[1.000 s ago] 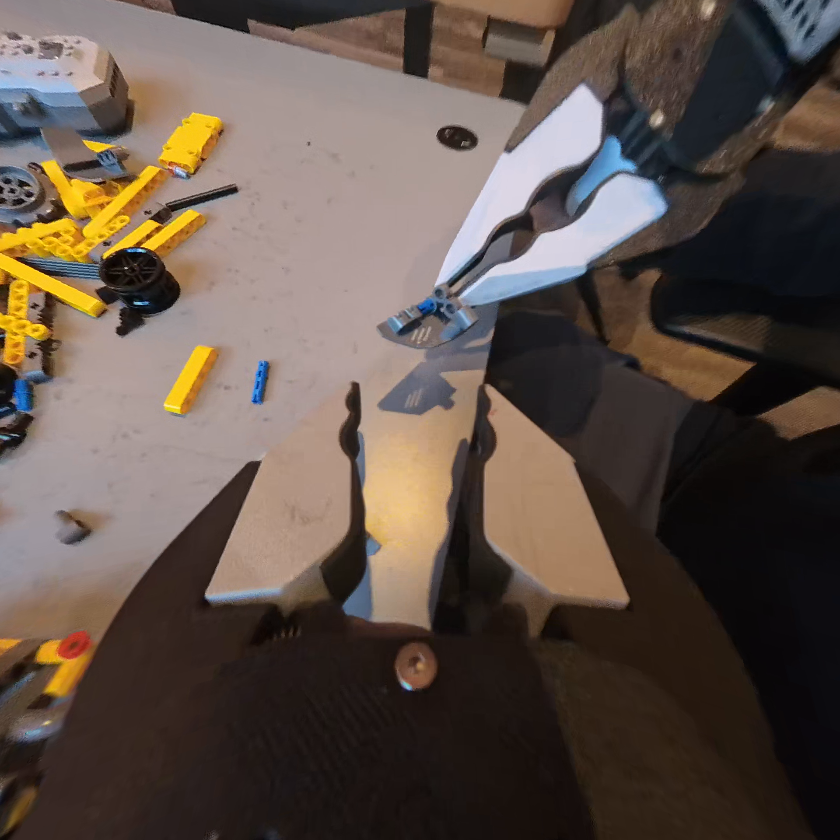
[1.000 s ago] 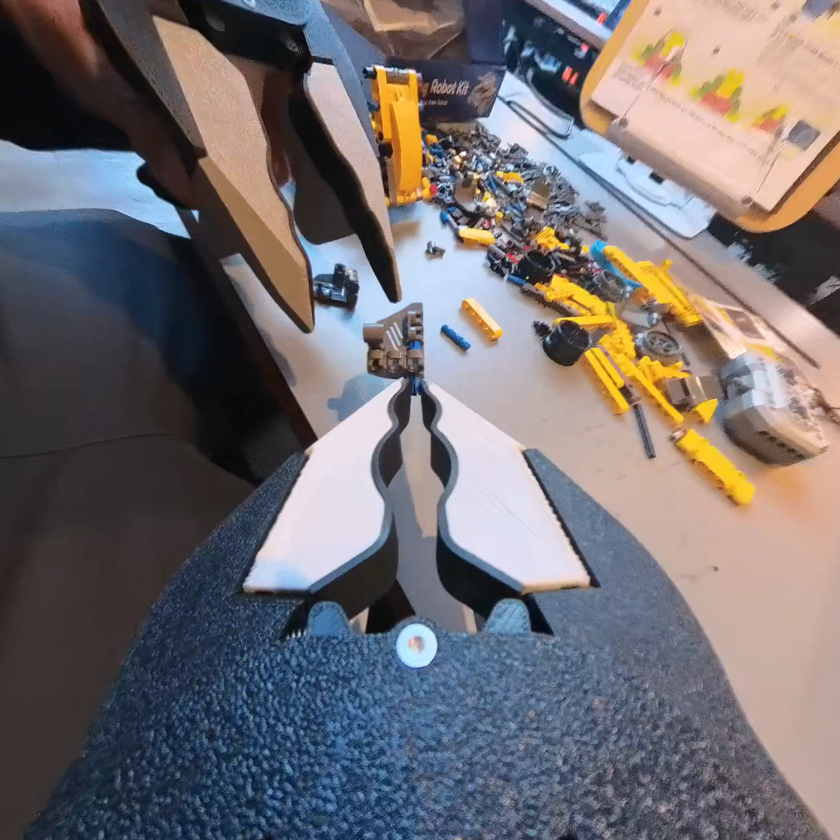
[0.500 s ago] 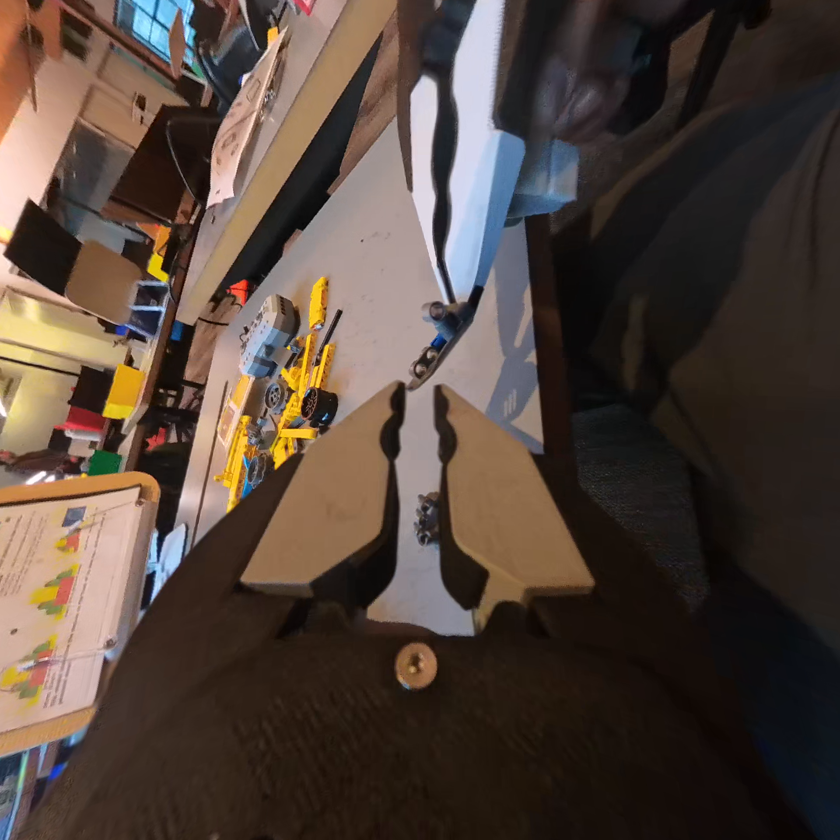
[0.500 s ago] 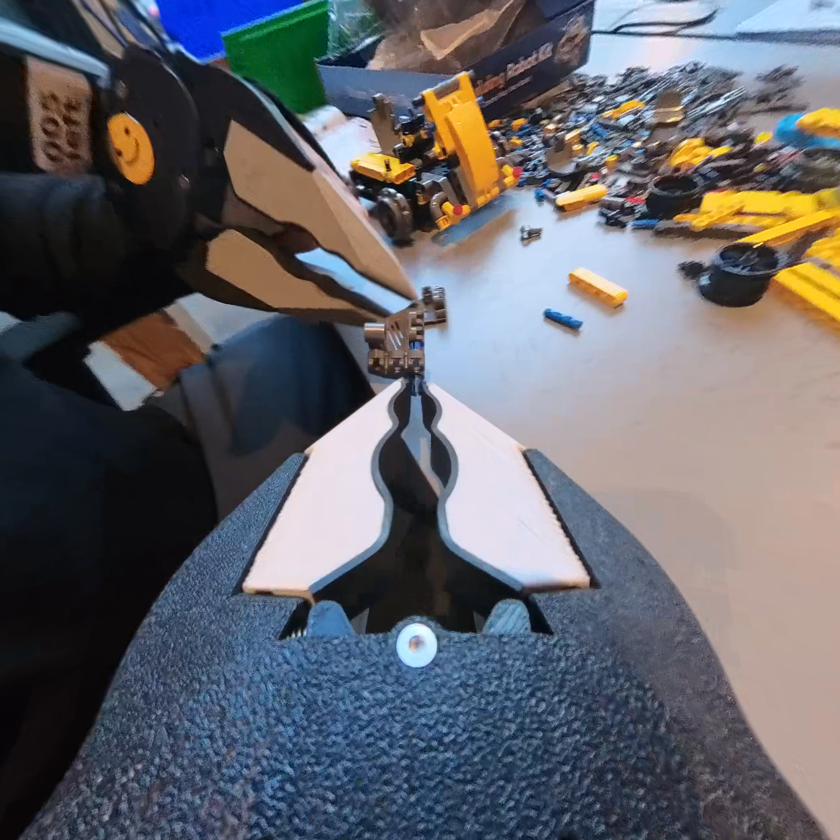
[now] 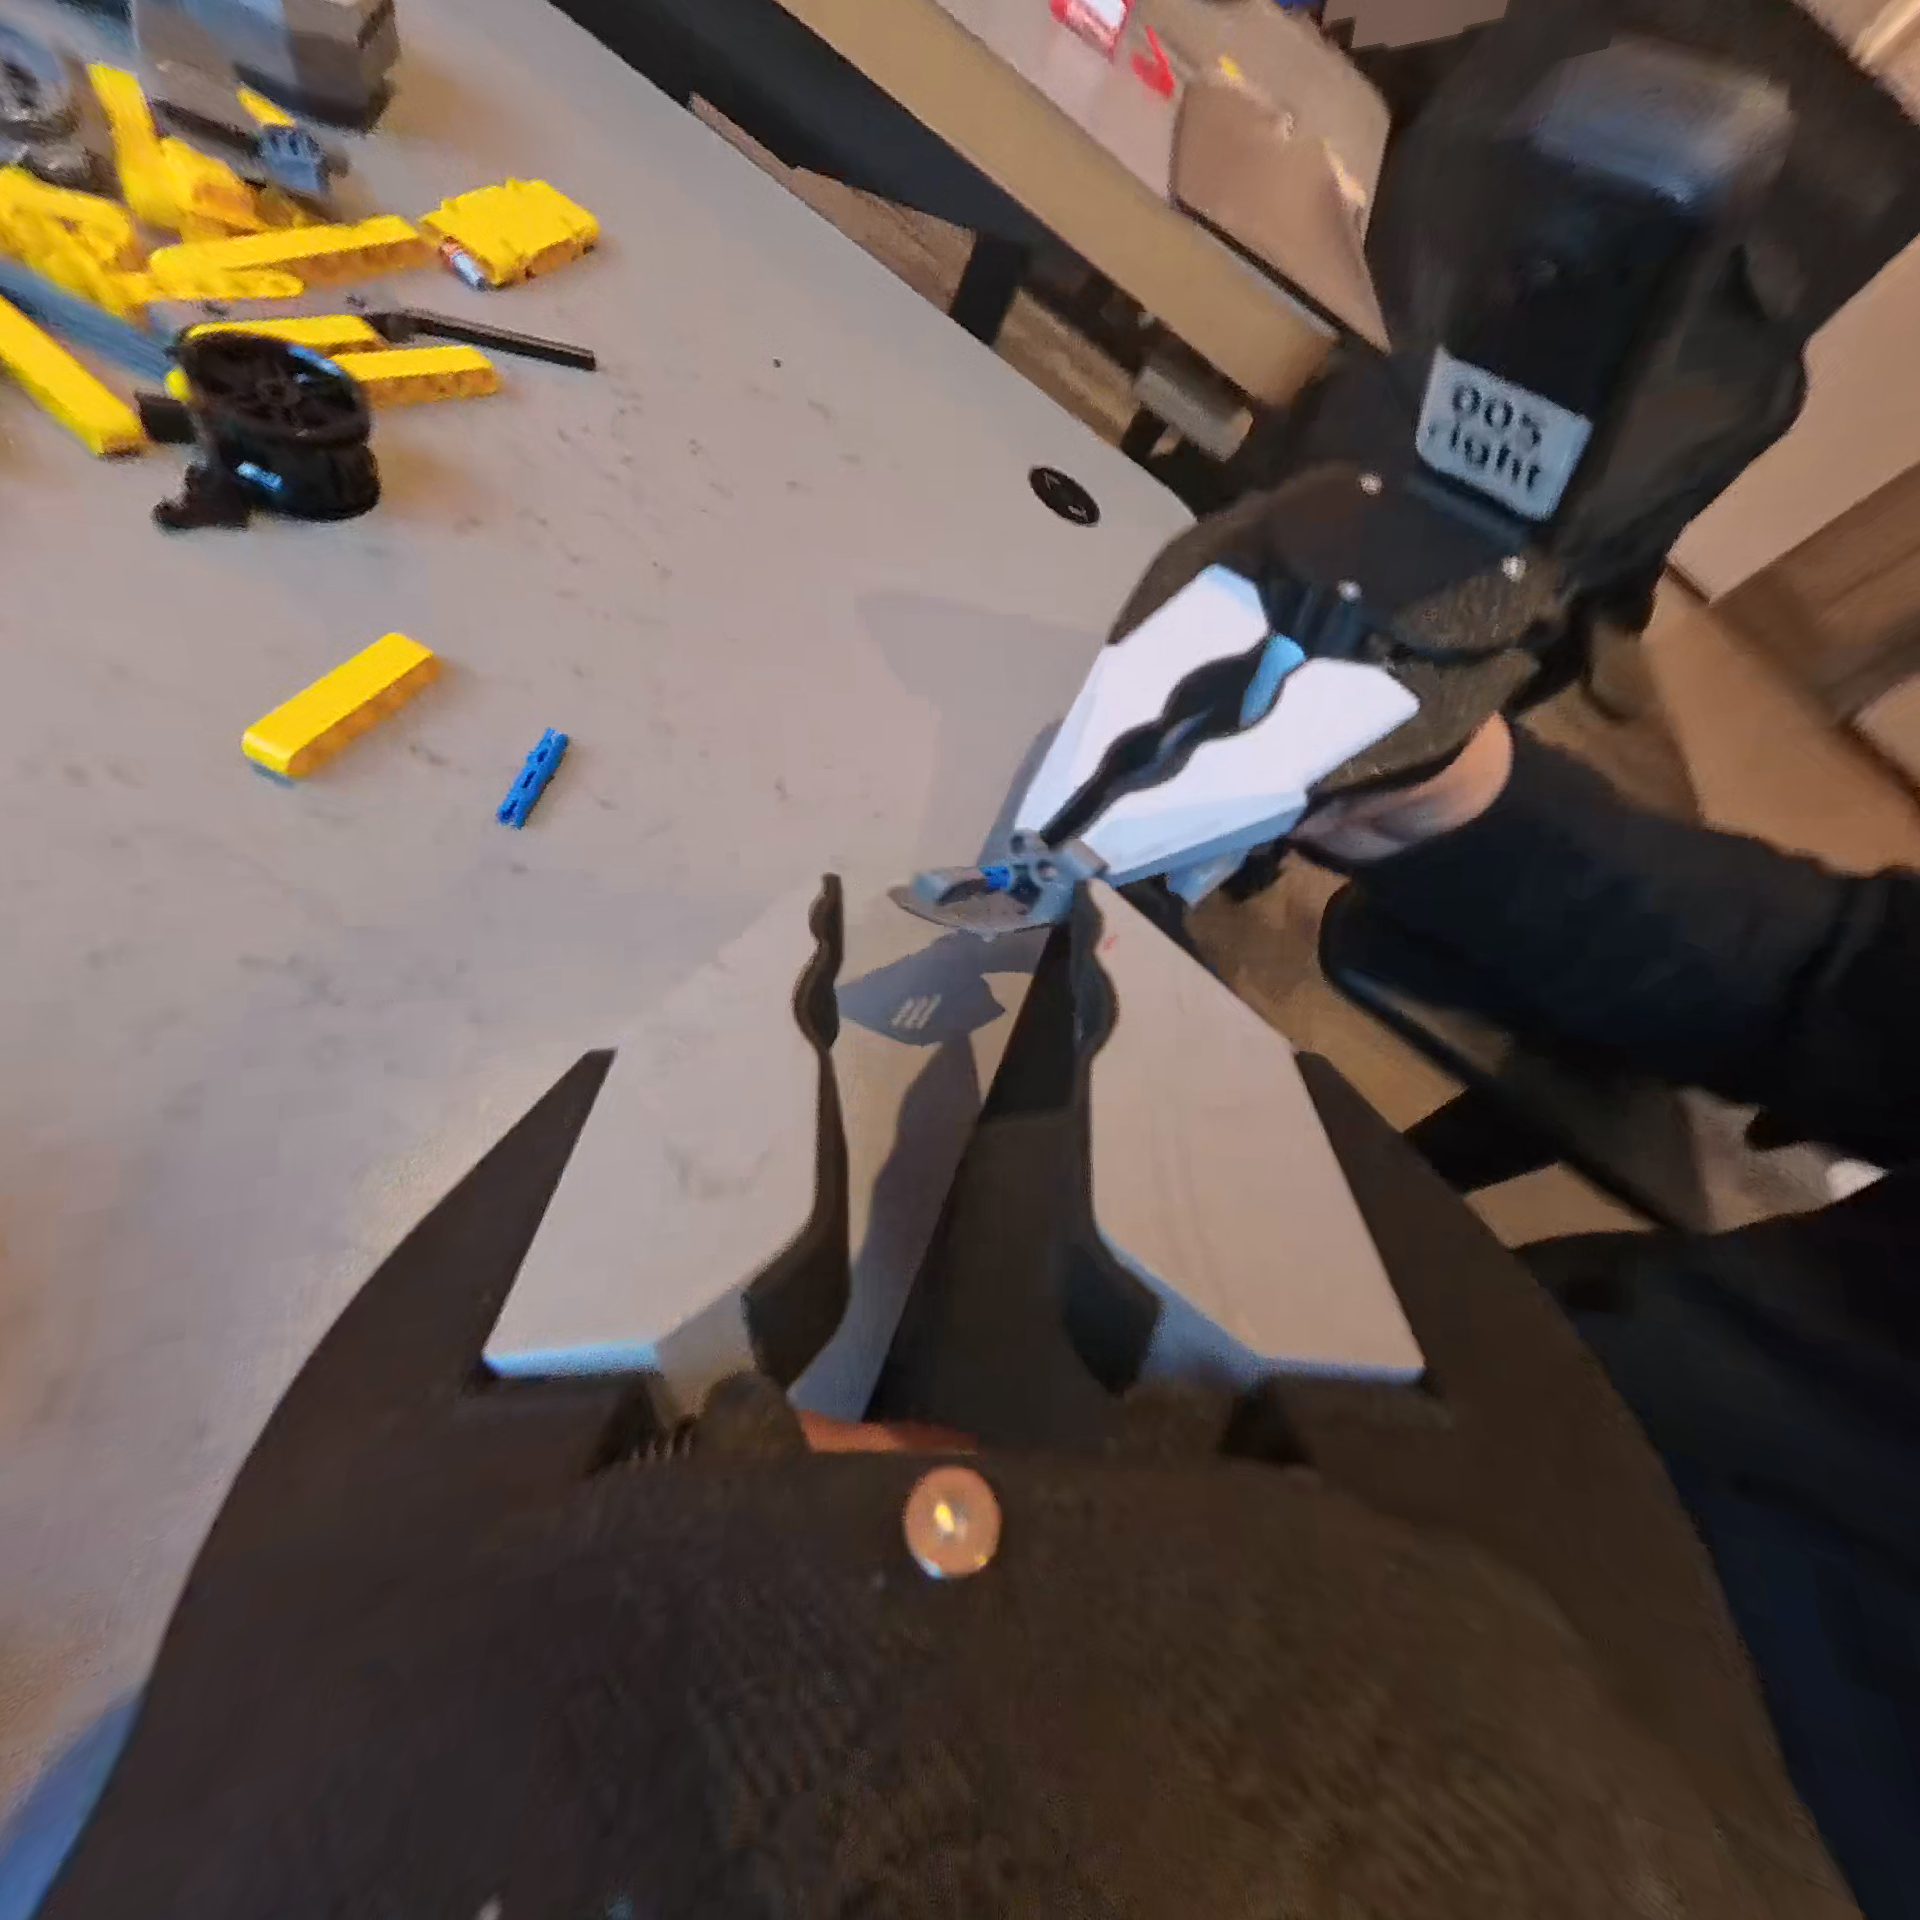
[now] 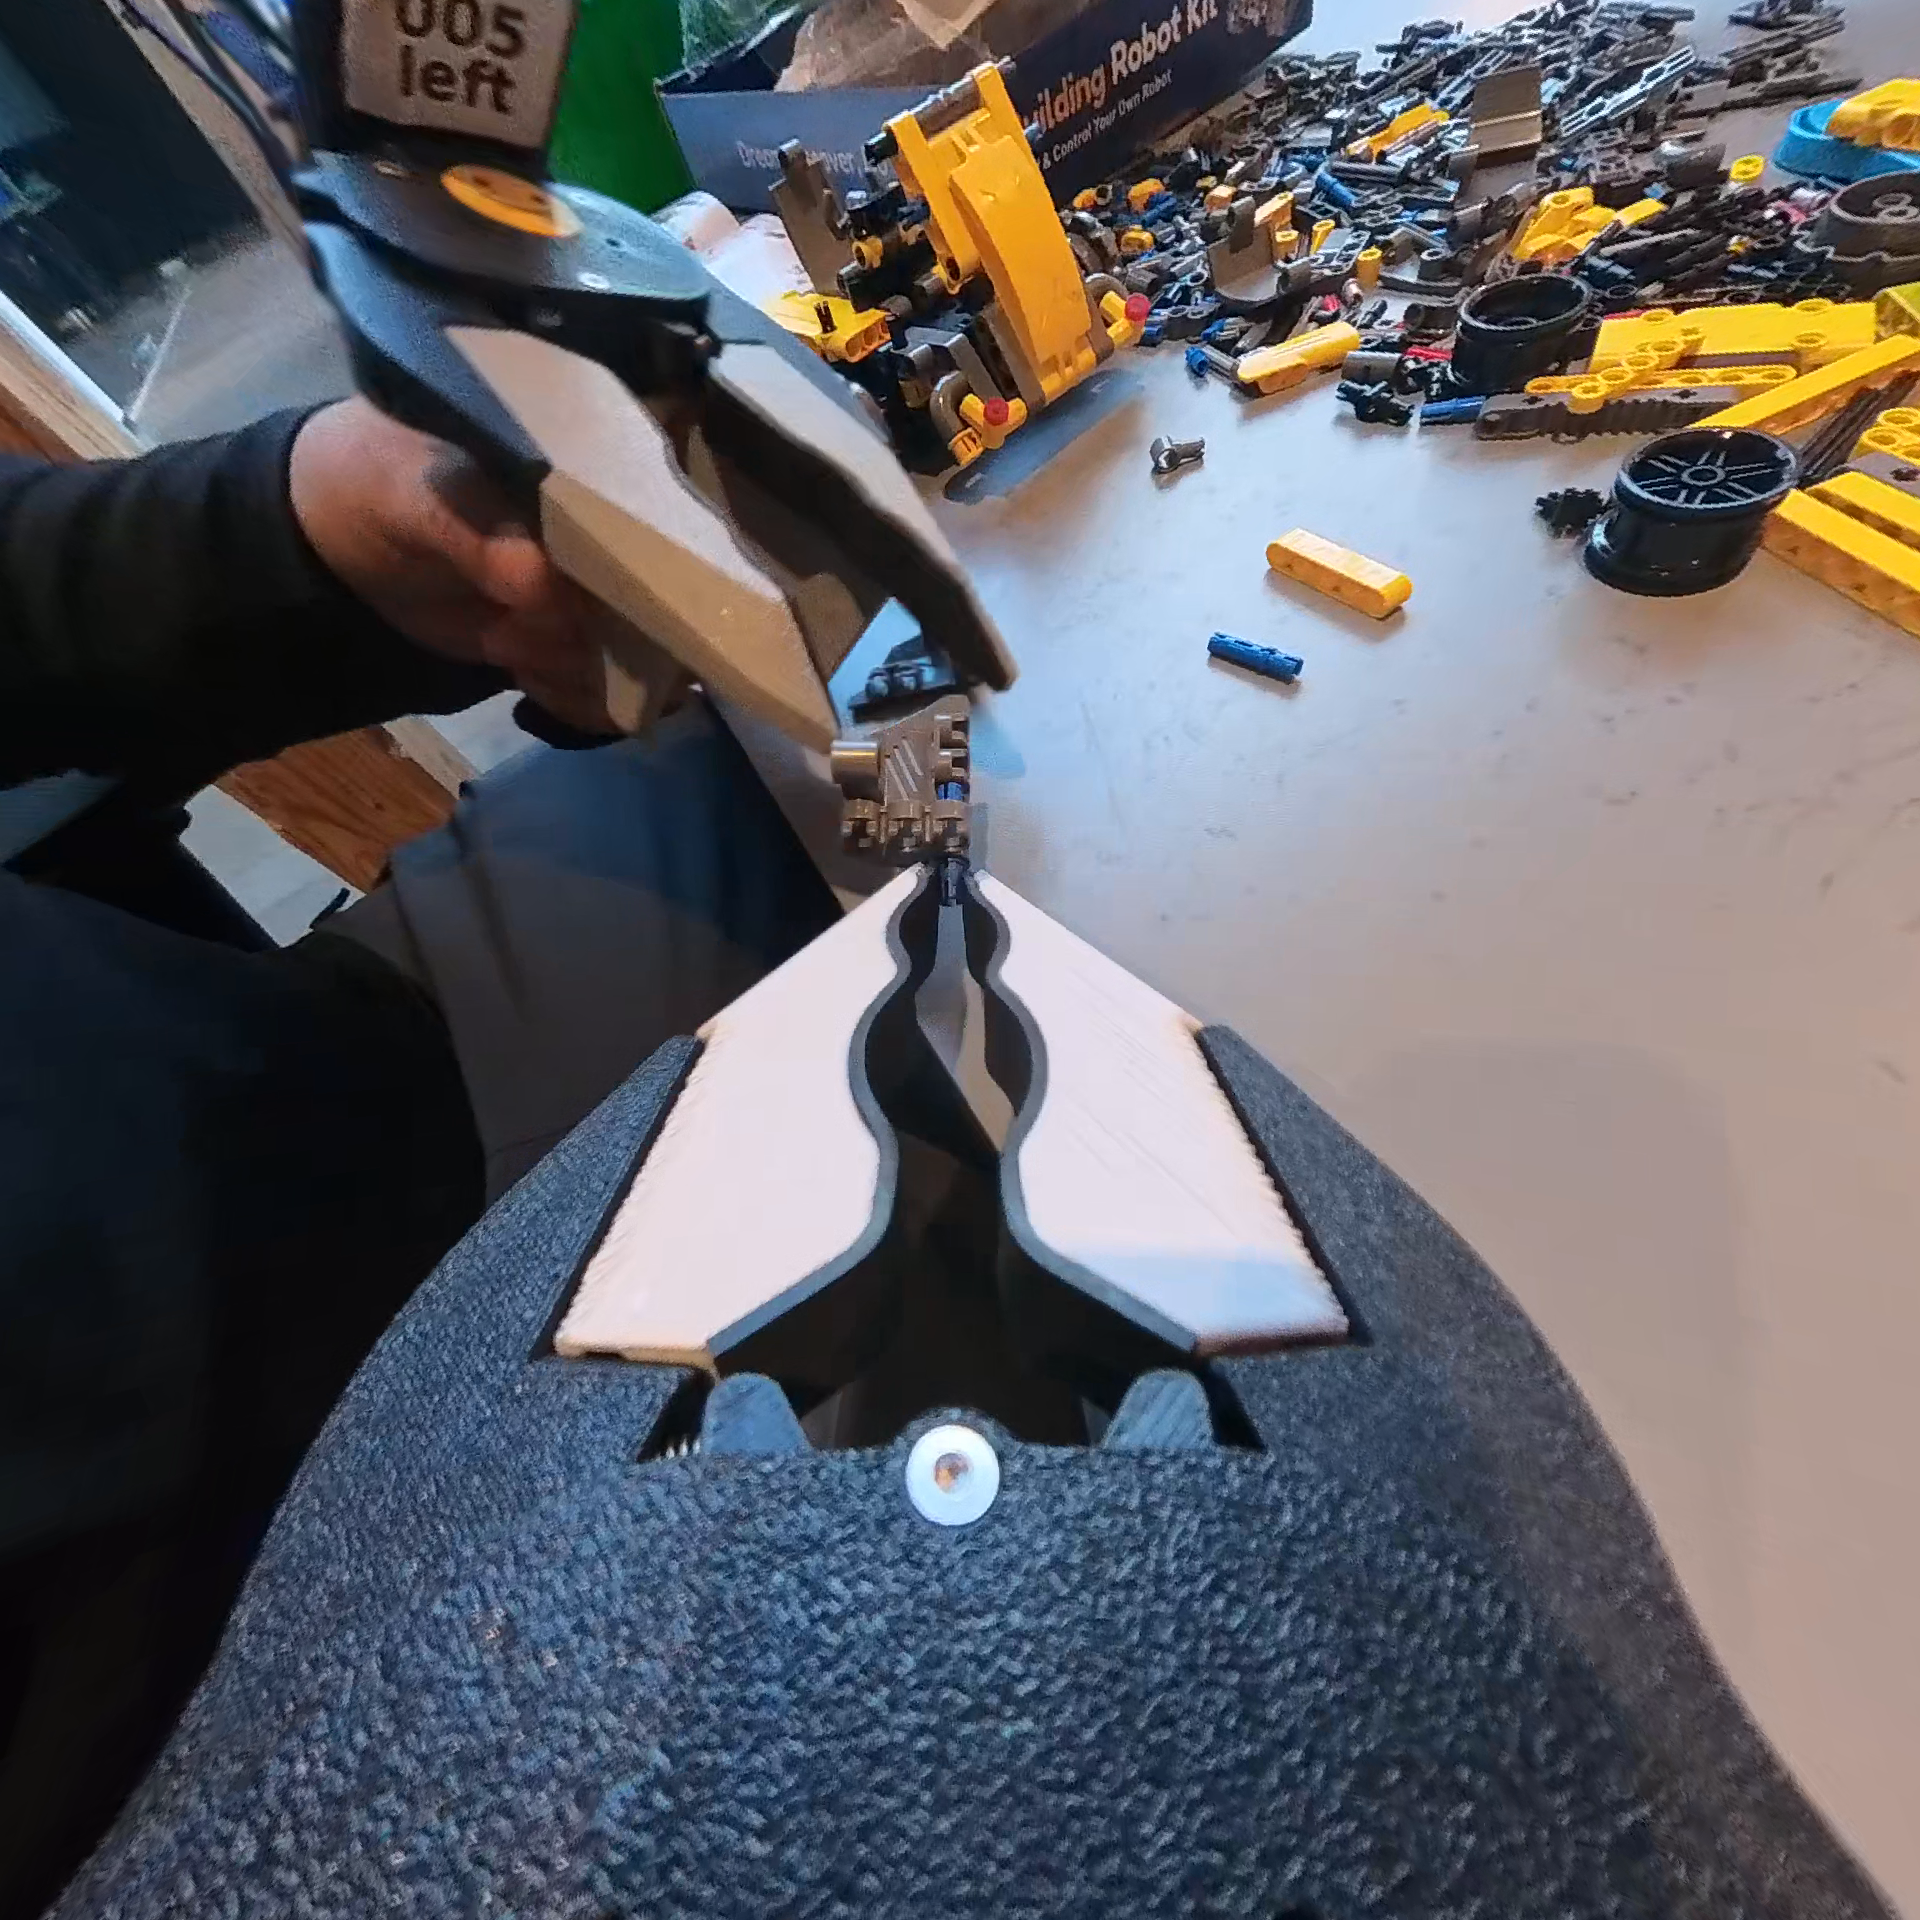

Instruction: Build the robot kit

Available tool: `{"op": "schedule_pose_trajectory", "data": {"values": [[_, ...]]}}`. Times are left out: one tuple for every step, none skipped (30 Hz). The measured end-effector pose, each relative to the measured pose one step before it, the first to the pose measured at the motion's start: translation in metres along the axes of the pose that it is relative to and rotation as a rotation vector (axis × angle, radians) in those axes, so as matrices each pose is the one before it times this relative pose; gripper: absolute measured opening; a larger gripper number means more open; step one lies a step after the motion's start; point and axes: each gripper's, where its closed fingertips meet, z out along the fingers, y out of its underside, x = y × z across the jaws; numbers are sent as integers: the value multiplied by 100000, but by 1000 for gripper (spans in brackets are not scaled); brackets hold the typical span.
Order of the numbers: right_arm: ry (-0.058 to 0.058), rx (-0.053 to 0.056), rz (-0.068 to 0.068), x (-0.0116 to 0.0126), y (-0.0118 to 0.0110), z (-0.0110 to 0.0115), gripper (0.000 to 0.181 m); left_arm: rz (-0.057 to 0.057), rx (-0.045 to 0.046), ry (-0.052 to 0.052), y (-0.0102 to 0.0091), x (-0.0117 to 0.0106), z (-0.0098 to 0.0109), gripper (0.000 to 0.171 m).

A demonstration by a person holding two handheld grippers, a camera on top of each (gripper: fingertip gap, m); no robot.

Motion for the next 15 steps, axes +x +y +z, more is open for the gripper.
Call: {"op": "schedule_pose_trajectory", "data": {"values": [[-966,131,81,-130,-7,-24,4,-2583,775,270,-140,-245,-83,45],[-1126,104,243,-135,3,-9,4,1009,253,840,-54,-7,-138,44],[-1000,9,674,-85,23,2,5,3455,81,-116,-42,49,-194,41],[-1057,-134,925,-75,52,20,5,5767,-62,-74,-72,243,-233,41],[-1075,-221,1158,-58,86,36,5,8248,-729,-108,-18,354,-265,38],[-687,-360,1273,-14,109,41,5,10069,-1647,37,29,411,-303,35],[-819,-350,1001,-60,105,58,5,10557,-2112,1105,87,572,-337,28],[-1425,-219,659,-181,62,38,5,8922,-2094,529,54,484,-301,25],[-1567,-161,467,-226,38,34,5,6819,-2066,-1518,3,119,-213,25],[-1336,-279,387,-192,18,7,5,5465,-2476,-3616,59,-278,-156,25],[-1310,-245,287,-169,14,-32,5,4795,-2671,-3439,138,-277,-108,26],[-1497,65,571,-185,-33,-62,5,4764,-2491,-1128,145,78,-67,26],[-1702,322,1090,-194,-65,-92,5,4909,-2146,204,123,314,-81,26],[-1757,451,1357,-178,-62,-78,5,4955,-1671,-1312,86,114,-87,26],[-1420,394,1240,-104,-19,-84,4,4678,-682,-1440,-16,98,-65,26]]}}
